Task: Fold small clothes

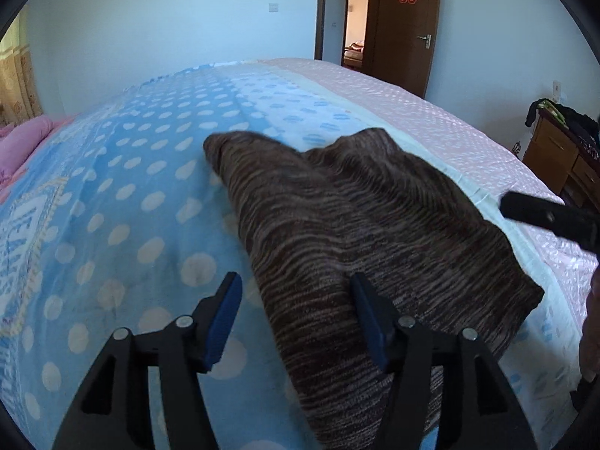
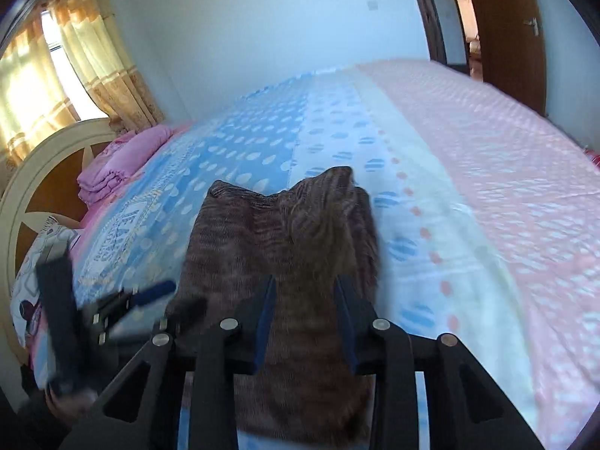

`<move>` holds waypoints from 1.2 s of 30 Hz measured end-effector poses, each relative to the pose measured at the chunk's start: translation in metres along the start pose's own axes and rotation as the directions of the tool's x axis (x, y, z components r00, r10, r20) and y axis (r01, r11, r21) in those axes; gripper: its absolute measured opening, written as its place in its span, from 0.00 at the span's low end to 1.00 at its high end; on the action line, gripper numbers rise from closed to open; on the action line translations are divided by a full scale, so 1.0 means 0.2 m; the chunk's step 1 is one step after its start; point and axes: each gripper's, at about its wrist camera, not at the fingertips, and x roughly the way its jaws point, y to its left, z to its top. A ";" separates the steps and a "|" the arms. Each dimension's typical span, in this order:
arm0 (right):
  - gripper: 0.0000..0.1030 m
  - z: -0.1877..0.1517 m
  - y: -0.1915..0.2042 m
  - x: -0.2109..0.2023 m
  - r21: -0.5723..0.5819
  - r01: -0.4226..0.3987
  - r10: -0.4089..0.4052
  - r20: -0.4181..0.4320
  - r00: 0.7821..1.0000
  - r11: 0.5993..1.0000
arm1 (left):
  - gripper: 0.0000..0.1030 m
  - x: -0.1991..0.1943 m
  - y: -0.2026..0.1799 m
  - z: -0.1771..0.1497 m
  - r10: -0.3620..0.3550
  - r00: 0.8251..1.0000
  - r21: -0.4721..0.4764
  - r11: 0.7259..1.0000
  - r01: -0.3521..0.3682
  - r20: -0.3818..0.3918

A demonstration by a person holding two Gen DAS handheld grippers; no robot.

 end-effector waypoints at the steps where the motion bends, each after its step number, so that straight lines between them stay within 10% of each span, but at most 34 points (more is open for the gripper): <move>1: 0.24 0.03 -0.01 0.09 0.000 0.001 -0.001 -0.037 0.999 1.000 | 0.61 0.01 0.01 -0.01 -0.008 1.000 -0.019 1.000 0.008 -0.005; 6: 0.03 0.05 -0.13 0.32 0.049 0.146 -0.139 -0.132 0.981 0.988 | 0.72 0.05 0.06 -0.07 -0.015 1.000 -0.069 0.998 0.013 -0.022; 13: 0.06 0.10 -0.06 0.17 -0.027 0.289 -0.291 -0.086 0.953 0.957 | 0.88 0.05 0.14 -0.10 -0.040 0.999 -0.152 0.988 0.037 -0.015; 19: 0.18 0.28 0.15 0.33 -0.151 0.101 -0.117 -0.099 0.988 0.983 | 0.89 0.07 0.16 -0.10 -0.069 0.997 -0.169 0.983 0.064 -0.024; 22: 0.19 0.31 0.06 0.64 -0.149 0.185 -0.216 -0.229 0.949 0.971 | 0.89 0.06 0.16 -0.11 -0.070 0.997 -0.169 0.984 0.065 -0.023; 28: 0.22 0.38 0.20 0.61 -0.220 0.238 -0.276 -0.166 0.947 0.946 | 0.90 0.05 0.17 -0.13 -0.093 0.995 -0.178 0.980 0.088 -0.020; 33: 0.22 0.31 0.58 0.55 -0.378 -0.020 -0.053 -0.182 0.982 0.925 | 0.91 0.04 0.18 -0.14 -0.118 0.993 -0.188 0.976 0.114 -0.011; 36: 0.22 0.26 0.70 0.71 -0.484 0.030 -0.147 -0.205 0.968 0.875 | 0.92 0.05 0.18 -0.14 -0.119 0.993 -0.185 0.976 0.115 -0.012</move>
